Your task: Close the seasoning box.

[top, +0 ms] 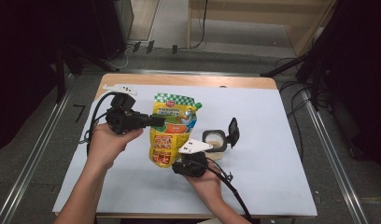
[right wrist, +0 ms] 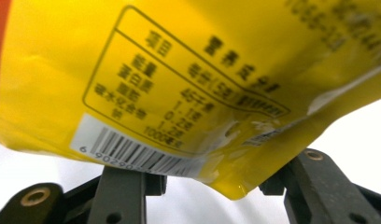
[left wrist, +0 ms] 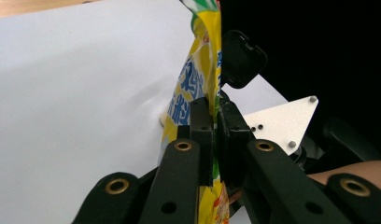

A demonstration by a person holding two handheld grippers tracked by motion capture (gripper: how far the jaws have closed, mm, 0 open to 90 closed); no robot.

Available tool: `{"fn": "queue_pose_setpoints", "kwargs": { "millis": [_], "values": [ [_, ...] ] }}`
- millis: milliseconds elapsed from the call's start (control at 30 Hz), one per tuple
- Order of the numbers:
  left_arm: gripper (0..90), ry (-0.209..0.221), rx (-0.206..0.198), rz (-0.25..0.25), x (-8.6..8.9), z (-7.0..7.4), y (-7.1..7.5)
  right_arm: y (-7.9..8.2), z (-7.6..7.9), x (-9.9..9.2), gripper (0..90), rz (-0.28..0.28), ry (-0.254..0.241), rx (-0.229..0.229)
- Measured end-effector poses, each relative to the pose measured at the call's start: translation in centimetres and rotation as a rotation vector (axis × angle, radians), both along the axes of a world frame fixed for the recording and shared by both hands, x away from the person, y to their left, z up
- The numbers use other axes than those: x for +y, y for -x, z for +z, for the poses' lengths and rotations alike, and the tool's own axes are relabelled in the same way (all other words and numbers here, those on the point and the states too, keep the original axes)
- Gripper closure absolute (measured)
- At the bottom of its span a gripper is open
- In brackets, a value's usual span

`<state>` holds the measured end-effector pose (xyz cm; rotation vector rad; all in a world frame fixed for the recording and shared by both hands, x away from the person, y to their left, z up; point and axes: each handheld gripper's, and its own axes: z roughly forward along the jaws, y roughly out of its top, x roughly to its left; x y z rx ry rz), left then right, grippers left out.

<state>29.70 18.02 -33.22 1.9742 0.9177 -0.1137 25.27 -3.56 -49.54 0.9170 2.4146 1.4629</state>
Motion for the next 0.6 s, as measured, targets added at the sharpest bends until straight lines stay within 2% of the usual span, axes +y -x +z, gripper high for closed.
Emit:
{"fn": "queue_pose_setpoints", "kwargs": {
  "millis": [133,233,367,500,600],
  "values": [
    [85.2,-0.030,-0.015,-0.027,-0.7,-0.1,0.1,0.4,0.3,-0.5,57.9,0.029,0.022,0.008],
    [82.7,-0.049,-0.025,-0.040,-1.4,-0.3,0.3,0.7,0.5,-0.9,57.9,0.039,0.012,0.019],
    [79.0,-0.112,-0.041,-0.040,-2.5,-0.7,0.5,0.9,0.7,-1.3,57.8,0.046,-0.004,0.031],
    [78.2,-0.112,-0.039,-0.055,-3.0,-1.1,0.6,1.3,0.7,-1.6,57.6,0.064,-0.010,0.044],
    [76.6,-0.147,-0.051,-0.060,-3.6,-1.4,0.7,1.5,0.8,-1.5,57.6,0.079,-0.022,0.060]
  ]
}}
